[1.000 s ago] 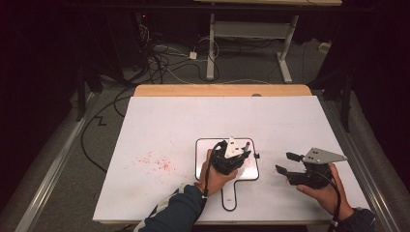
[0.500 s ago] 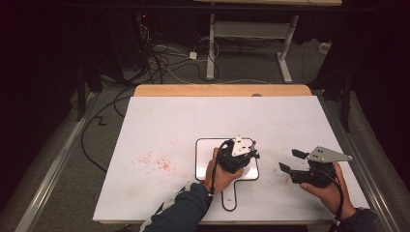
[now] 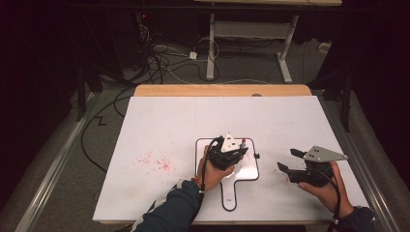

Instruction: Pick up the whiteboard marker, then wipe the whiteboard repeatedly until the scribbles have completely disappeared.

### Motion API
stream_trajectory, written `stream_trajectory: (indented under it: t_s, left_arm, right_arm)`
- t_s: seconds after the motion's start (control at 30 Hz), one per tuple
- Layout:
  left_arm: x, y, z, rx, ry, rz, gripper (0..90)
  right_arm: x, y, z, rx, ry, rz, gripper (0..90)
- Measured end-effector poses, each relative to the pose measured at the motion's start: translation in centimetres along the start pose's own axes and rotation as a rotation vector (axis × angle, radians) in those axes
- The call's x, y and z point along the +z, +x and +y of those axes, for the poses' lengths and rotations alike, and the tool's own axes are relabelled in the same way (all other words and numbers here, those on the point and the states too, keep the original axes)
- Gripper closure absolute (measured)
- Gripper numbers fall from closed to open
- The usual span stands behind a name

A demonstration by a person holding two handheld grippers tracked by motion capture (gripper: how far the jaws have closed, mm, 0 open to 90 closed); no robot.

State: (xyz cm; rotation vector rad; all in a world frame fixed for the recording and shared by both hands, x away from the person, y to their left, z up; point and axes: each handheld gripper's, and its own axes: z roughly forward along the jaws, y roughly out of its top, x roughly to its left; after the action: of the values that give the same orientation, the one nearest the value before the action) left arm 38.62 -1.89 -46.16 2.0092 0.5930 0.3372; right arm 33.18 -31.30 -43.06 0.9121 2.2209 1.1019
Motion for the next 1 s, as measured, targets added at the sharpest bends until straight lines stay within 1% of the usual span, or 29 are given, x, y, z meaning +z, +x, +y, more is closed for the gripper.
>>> stream_trajectory:
  t_s: [0.03, 0.1, 0.27, 0.3, 0.37, 0.5, 0.53, 0.6, 0.63, 0.73, 0.83, 0.9, 0.97, 1.0]
  left_arm:
    - [-0.1, 0.1, -0.1, 0.002, 0.001, -0.002, 78.5]
    - [-0.3, 0.2, -0.2, -0.009, 0.000, -0.011, 78.4]
    - [-0.9, 0.4, -0.5, 0.002, 0.007, -0.022, 78.4]
    - [-1.2, 0.4, -0.6, 0.010, 0.013, -0.021, 78.4]
    - [-1.7, 0.6, -0.8, 0.029, 0.023, -0.008, 78.4]
    - [-3.1, 1.6, -1.6, 0.015, 0.031, 0.010, 78.4]
    - [-3.4, 1.8, -1.8, 0.009, 0.033, 0.017, 78.4]
    - [-4.1, 2.2, -2.2, -0.043, 0.022, 0.019, 78.4]
    - [-4.5, 2.7, -2.4, -0.025, 0.033, 0.027, 78.4]
    - [-5.7, 3.1, -3.0, -0.031, 0.041, 0.053, 78.4]
    - [-6.9, 3.2, -3.6, -0.017, 0.059, 0.084, 78.4]
    - [-7.7, 3.5, -4.1, -0.030, 0.059, 0.097, 78.4]
    - [-8.5, 3.9, -4.6, -0.040, 0.065, 0.119, 78.4]
    - [-8.9, 4.1, -4.8, -0.053, 0.062, 0.122, 78.4]
  right_arm:
    - [0.0, 0.0, 0.0, 0.001, 0.000, 0.000, 29.9]
    - [0.0, 0.0, 0.1, 0.000, -0.002, -0.001, 29.9]
    - [0.2, 0.1, 0.0, -0.007, 0.012, -0.008, 29.7]
    - [0.2, 0.1, 0.0, -0.008, 0.013, -0.007, 29.6]
    - [0.2, 0.2, 0.0, -0.014, 0.015, -0.008, 29.6]
    - [0.3, 0.4, 0.1, -0.024, 0.016, -0.010, 29.5]
    - [0.3, 0.4, 0.2, -0.024, 0.016, -0.012, 29.5]
    - [0.4, 0.5, 0.2, -0.025, 0.018, -0.010, 29.4]
    - [0.5, 0.5, 0.3, -0.030, 0.019, -0.010, 29.4]
    - [0.7, 0.5, 0.2, -0.031, 0.028, -0.015, 29.3]
    - [0.7, 0.6, 0.2, -0.039, 0.032, -0.014, 29.2]
    - [0.7, 0.7, 0.2, -0.042, 0.032, -0.020, 29.3]
    - [0.7, 0.7, 0.2, -0.040, 0.033, -0.019, 29.2]
    - [0.7, 0.7, 0.1, -0.049, 0.038, -0.019, 29.2]
